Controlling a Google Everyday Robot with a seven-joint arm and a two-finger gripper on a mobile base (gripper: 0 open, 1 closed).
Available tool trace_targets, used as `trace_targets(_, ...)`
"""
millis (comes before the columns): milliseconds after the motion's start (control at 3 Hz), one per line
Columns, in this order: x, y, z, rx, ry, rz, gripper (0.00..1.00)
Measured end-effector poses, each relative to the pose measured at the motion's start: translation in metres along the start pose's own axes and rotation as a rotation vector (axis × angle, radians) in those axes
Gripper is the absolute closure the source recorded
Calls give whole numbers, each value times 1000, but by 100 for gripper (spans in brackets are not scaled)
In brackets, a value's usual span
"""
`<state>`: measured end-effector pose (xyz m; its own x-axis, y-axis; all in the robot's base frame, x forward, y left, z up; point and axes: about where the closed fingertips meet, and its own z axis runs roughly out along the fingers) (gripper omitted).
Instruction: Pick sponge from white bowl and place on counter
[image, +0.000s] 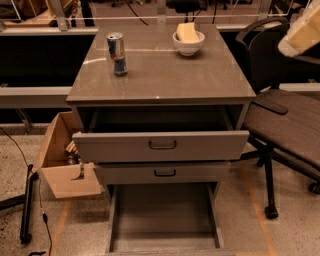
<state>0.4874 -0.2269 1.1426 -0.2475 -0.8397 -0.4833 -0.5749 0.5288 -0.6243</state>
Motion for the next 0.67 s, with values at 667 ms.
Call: trace_targets(667,13,-83,73,90,-172,334,0)
